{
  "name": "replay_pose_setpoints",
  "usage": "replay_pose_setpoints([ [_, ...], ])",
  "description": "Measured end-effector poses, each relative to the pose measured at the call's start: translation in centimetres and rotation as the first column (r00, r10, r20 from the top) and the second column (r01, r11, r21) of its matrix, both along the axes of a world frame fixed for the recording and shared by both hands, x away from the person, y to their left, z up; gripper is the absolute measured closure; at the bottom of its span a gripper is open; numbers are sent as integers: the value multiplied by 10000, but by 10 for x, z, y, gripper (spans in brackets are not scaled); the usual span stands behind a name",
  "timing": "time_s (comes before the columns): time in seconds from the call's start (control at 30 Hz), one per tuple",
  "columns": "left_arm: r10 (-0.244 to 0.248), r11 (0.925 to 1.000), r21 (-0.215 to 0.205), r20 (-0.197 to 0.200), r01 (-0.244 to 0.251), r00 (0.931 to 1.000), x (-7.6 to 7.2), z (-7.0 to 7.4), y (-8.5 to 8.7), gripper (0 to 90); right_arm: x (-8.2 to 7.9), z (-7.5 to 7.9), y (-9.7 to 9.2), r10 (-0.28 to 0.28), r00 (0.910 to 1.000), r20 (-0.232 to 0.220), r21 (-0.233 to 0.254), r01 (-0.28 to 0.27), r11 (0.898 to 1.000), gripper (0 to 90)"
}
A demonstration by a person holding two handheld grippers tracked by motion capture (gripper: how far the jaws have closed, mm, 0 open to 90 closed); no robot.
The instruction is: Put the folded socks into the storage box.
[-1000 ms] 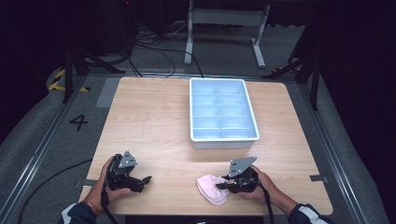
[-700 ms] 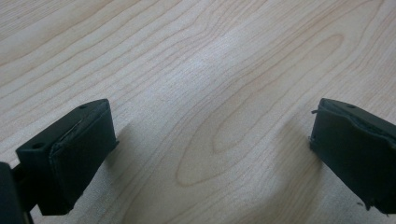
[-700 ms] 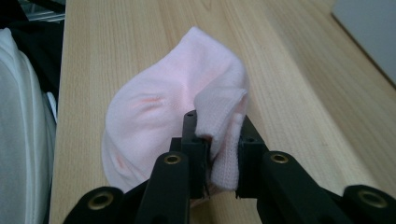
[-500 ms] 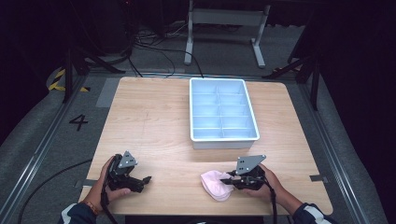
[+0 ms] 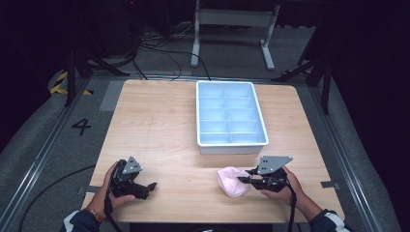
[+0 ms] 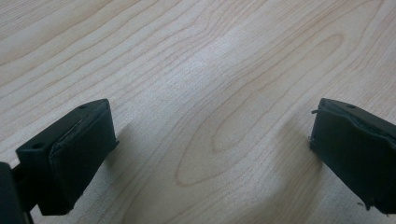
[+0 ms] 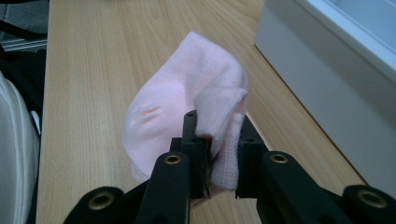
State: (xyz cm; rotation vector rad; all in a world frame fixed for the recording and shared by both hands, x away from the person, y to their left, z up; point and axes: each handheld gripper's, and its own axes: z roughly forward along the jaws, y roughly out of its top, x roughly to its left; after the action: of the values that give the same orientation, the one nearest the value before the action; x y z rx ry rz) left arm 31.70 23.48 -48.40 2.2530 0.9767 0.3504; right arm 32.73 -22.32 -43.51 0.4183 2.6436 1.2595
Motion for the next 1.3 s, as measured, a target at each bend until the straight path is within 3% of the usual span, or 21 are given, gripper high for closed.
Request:
replay_pose_setpoints([
  [0.5,-13,10000,9,-19,13,10000,0,0,0,4,1,15,-24,-500,9979,419,512,478,9975,787],
  [1.3,-15,10000,11,-21,15,10000,0,0,0,4,5,39,-55,-1455,9846,967,1441,1307,9809,787],
])
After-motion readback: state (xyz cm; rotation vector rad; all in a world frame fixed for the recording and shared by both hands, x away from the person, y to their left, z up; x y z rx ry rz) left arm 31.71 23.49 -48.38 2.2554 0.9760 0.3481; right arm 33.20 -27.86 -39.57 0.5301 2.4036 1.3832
